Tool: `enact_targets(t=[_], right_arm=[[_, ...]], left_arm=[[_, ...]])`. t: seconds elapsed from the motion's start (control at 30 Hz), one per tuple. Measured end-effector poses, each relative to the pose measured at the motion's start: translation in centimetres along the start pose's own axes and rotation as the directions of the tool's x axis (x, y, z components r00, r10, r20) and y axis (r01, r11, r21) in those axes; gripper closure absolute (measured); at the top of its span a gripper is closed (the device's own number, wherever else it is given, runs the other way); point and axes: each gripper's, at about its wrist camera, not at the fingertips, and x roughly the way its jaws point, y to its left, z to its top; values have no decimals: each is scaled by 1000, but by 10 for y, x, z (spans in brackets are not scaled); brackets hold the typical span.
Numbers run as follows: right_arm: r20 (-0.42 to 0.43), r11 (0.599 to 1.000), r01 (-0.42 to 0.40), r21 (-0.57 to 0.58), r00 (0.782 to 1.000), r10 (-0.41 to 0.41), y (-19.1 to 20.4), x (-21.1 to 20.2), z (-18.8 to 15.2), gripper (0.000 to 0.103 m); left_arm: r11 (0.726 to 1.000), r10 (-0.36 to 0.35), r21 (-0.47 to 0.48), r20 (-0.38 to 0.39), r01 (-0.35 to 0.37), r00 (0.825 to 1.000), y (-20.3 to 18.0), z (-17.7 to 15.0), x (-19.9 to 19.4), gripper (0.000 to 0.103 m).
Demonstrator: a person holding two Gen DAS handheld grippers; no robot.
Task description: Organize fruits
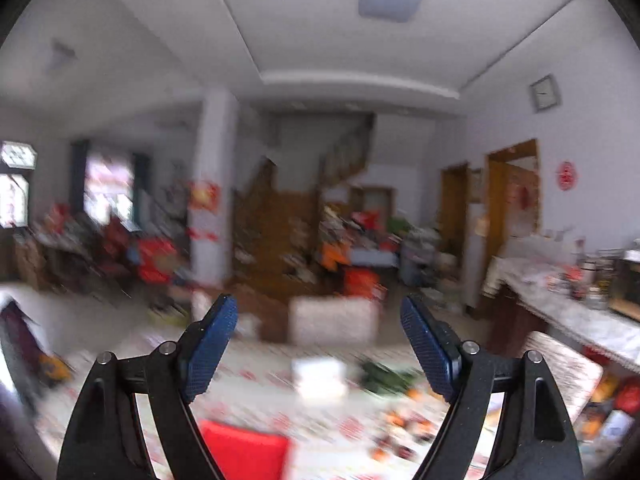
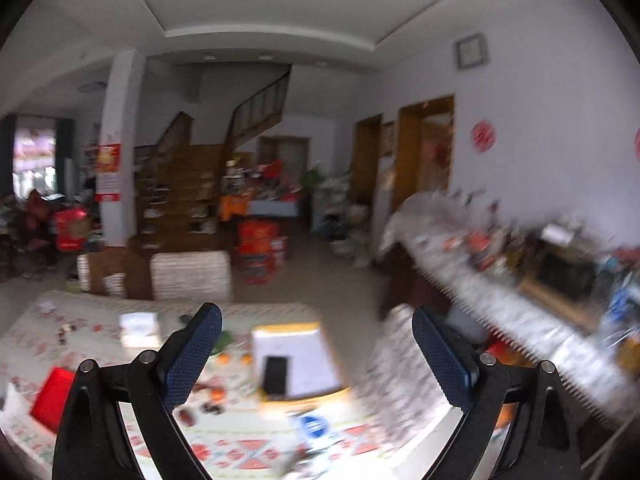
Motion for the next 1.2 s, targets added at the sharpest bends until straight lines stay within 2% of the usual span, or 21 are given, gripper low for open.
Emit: enact_targets(t=[0.1,0.17,0.2,0.27,0.33,0.37,0.4,0.47,0.53,0.63,0.7,0.73,0.8,0.87,0.93,1.0,1.03,1.07,1.1,1.17,1.2], right_arm=[[17,998,54,-22,998,-54,-10,-18,41,4],[26,994,108,-5,994,-108,-23,-30,75,4],[36,990,138,5,990,-138,-29,-37,92,4],[65,972,236,8,969,-236,-38,-51,126,4],[86,938,347,-1,934,-346,-42,-62,153,4],[84,920,392,-4,917,-391,-44,-65,162,3],[66,905,426,-7,903,-425,-47,-62,169,3],[42,904,428,-14,903,-427,-51,-50,168,3],[48,924,382,-26,923,-381,-43,-38,150,2],[3,966,242,-89,970,-243,-16,10,85,0],[-61,982,99,-161,992,-110,21,43,26,0],[-93,983,35,-181,994,-53,39,58,-2,0],[-186,975,-119,-187,979,83,76,93,-70,0],[-306,945,-292,-144,922,238,112,132,-141,0],[-413,897,-442,-27,822,393,147,178,-203,2],[-487,855,-512,76,729,480,174,219,-250,11],[-524,841,-529,113,688,503,189,240,-273,22],[-554,834,-534,137,657,512,203,258,-291,35],[-574,832,-534,149,639,513,211,273,-307,40],[-607,824,-545,154,606,515,225,297,-324,46],[-614,820,-553,146,599,514,231,304,-328,46]], left_arm=[[983,168,67,69,-172,983,20,44,-16,19],[954,272,103,99,-282,957,33,80,-23,19],[933,328,114,117,-341,937,41,97,-26,19],[877,444,120,170,-466,880,59,130,-32,19],[820,530,131,192,-557,826,72,152,-30,19],[782,581,135,198,-609,790,79,162,-26,19],[763,604,141,191,-631,774,84,166,-23,19],[737,637,164,155,-655,755,97,167,-5,19],[751,625,159,141,-640,768,101,153,5,19],[823,537,168,81,-542,840,93,102,27,14],[883,440,178,14,-435,898,84,44,53,10],[901,401,189,-21,-390,916,80,22,64,10],[941,303,196,-114,-277,946,59,-42,89,10],[977,180,159,-244,-144,953,38,-112,124,10],[997,45,69,-368,-21,929,16,-179,154,10],[998,-67,-33,-459,59,886,-3,-241,186,10],[992,-123,-94,-515,87,848,-9,-271,208,11],[984,-167,-147,-574,100,802,-16,-300,230,22],[975,-208,-189,-625,112,752,-24,-325,253,42],[960,-273,-244,-701,137,659,-33,-360,283,67],[960,-277,-241,-723,144,633,-38,-374,292,67]])
